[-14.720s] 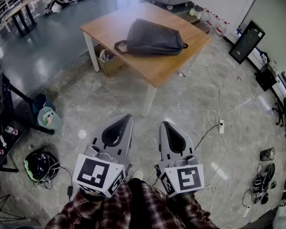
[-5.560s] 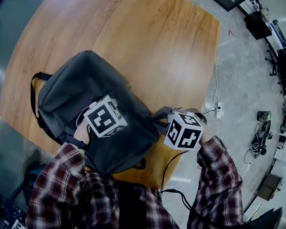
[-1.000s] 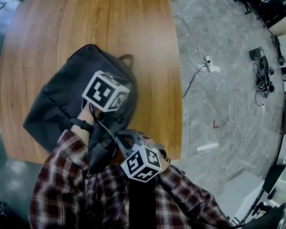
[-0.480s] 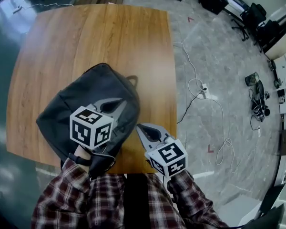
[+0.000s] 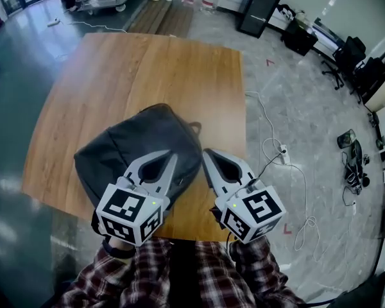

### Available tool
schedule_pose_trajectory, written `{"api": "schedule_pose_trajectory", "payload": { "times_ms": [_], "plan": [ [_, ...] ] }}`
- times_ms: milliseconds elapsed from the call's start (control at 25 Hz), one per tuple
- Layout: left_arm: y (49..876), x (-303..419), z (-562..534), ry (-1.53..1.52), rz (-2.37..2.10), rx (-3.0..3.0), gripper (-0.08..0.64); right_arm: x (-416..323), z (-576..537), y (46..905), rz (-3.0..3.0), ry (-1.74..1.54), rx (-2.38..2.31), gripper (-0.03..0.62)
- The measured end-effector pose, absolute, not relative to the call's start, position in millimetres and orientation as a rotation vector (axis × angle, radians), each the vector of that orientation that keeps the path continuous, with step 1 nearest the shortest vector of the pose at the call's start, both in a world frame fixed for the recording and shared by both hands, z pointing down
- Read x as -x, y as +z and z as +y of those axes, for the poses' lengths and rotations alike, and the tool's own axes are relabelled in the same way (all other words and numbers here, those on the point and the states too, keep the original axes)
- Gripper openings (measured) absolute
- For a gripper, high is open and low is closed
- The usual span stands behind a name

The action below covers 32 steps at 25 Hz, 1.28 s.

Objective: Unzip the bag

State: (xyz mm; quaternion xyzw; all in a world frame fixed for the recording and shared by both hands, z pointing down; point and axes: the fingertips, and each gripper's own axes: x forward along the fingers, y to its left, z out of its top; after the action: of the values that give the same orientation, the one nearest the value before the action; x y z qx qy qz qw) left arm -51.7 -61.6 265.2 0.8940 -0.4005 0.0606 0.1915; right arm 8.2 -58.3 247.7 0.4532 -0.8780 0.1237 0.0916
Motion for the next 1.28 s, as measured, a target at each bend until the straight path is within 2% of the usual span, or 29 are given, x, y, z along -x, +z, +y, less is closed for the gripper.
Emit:
{"api": "schedule_pose_trajectory", "payload": {
  "times_ms": [720,1280],
  "plan": [
    [221.1,36.9,-31.3,0.068,-1.119,-2.594,0.009,-11.4,-23.2,215.1,-2.643,0.296,-1.389,0.008],
    [229.2,25.3,-32.5,0.094,-1.103,-2.601,0.009,-16.9,-25.1,227.0,-2.657,0.344,-1.371,0.008]
  ]
}}
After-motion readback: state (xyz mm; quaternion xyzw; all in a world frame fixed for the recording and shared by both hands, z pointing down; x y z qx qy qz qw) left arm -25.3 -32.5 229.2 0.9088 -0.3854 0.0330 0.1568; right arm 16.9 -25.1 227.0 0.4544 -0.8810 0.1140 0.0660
